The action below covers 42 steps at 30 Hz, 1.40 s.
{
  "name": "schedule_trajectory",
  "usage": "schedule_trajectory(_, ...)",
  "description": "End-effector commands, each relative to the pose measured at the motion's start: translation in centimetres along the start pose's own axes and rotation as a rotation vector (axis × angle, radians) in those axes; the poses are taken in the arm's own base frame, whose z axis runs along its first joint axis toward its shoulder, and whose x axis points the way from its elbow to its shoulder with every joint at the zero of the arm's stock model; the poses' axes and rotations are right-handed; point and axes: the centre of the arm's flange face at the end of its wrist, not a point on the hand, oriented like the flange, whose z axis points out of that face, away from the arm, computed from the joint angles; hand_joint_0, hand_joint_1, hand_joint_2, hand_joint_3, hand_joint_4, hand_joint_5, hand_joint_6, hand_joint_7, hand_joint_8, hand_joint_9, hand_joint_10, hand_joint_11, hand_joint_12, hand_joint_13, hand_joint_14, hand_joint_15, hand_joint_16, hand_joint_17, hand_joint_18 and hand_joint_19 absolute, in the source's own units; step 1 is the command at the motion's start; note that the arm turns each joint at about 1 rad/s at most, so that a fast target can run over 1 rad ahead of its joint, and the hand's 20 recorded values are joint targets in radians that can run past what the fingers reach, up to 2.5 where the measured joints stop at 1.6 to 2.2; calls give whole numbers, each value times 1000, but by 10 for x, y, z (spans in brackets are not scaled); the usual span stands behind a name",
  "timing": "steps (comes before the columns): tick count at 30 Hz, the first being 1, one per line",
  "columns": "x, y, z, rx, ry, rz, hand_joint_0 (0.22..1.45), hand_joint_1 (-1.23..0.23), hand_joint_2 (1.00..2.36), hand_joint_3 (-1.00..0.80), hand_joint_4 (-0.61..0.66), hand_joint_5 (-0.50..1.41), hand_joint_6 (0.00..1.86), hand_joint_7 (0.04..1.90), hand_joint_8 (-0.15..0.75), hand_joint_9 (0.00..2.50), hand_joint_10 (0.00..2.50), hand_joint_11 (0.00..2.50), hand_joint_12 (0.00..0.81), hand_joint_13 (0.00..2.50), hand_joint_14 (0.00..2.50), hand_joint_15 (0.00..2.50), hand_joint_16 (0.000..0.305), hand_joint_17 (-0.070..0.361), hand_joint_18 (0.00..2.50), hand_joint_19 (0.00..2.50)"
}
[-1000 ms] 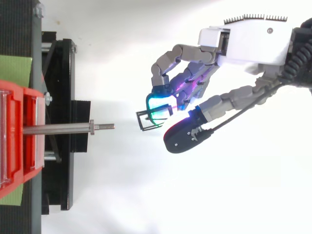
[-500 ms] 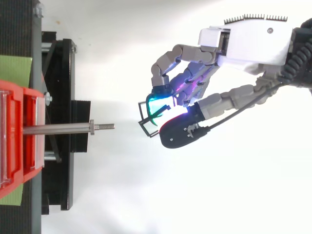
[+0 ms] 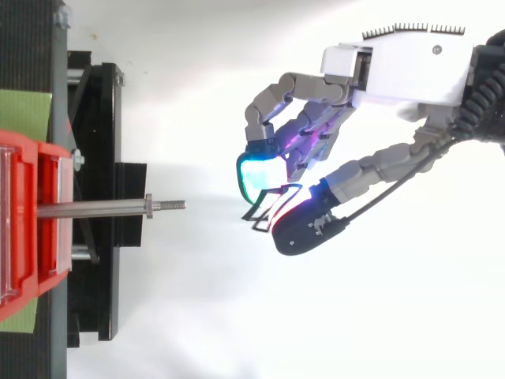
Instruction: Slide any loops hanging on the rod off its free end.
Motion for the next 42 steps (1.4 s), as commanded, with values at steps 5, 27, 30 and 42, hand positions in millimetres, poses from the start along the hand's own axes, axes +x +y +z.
schedule_trajectory(5, 0, 0, -1, 8, 3, 6, 609, -733, 1003, -462, 126, -178, 836, 996, 300, 967, 14, 335, 299, 945, 7, 190, 44, 100, 935, 373)
schedule_trajectory(27, 0, -2, -2, 18, 4, 7, 600, -515, 1007, -427, 137, -155, 810, 1026, 314, 1022, 13, 331, 305, 963, 8, 204, 45, 102, 941, 410)
schedule_trajectory(30, 0, -2, -2, 18, 4, 7, 602, -532, 1009, -403, 132, -152, 807, 1021, 319, 1022, 12, 331, 305, 961, 8, 201, 46, 103, 942, 401)
schedule_trajectory(42, 1, -1, -2, 18, 6, 7, 604, -790, 1014, -294, 125, -171, 828, 1023, 306, 973, 12, 336, 302, 942, 8, 202, 46, 103, 934, 394)
